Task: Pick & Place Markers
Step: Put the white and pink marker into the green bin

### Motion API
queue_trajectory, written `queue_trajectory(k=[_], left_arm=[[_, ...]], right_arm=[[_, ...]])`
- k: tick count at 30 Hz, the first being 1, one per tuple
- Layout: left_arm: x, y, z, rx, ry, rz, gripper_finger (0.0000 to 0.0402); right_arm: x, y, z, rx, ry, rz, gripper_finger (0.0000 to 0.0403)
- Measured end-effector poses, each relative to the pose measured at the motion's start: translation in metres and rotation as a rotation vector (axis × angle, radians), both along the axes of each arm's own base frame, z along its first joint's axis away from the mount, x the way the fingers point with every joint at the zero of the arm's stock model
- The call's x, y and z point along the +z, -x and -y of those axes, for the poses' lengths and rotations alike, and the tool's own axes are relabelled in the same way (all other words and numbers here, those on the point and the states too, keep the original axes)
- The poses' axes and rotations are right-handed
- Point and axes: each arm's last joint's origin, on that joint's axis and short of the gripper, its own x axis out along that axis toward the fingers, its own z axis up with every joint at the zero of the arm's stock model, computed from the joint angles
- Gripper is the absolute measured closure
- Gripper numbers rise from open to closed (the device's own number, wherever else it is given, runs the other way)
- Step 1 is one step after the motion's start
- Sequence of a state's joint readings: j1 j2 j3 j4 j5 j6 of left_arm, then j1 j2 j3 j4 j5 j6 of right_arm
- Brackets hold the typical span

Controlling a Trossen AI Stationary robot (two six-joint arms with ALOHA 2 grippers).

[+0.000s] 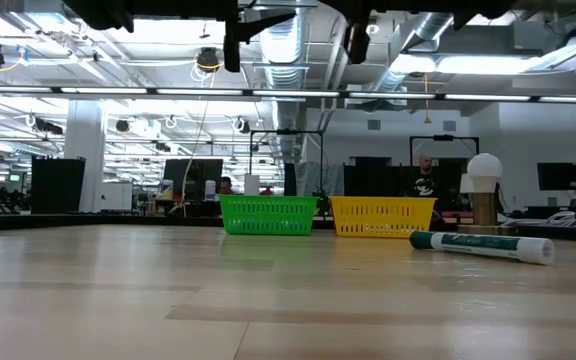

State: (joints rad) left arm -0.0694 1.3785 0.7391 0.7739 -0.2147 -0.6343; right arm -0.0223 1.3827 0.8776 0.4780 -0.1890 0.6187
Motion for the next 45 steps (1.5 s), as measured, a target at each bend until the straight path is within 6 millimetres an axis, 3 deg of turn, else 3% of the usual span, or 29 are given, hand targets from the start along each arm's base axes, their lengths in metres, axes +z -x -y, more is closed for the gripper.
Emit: queue_trajectory(k=[13, 24, 32, 39, 45], left_arm=[[0.012, 0.007, 0.002, -0.074, 0.025, 0.054, 0.0238], [0.006, 0.003, 0.002, -0.078, 0.065, 0.042, 0.0227], [0.007, 0.002, -0.004, -0.059, 0.065, 0.054, 0.0198], [0.007, 0.002, -0.008, -0.046, 0.065, 0.058, 0.0199], [0.007, 0.002, -0.008, -0.044, 0.046, 0.056, 0.0199]], right_arm=[[0.012, 0.015, 0.002, -0.015, 0.042, -0.013, 0.0347], [-0.003, 0.000, 0.003, 0.006, -0.002, -0.022, 0.0347], [-0.002, -0.002, 0.005, 0.003, -0.003, 0.008, 0.0347], [-0.006, -0.006, 0.009, -0.009, -0.012, 0.000, 0.0347], [0.001, -0.016, 0.010, 0.008, -0.004, 0.018, 0.0347]])
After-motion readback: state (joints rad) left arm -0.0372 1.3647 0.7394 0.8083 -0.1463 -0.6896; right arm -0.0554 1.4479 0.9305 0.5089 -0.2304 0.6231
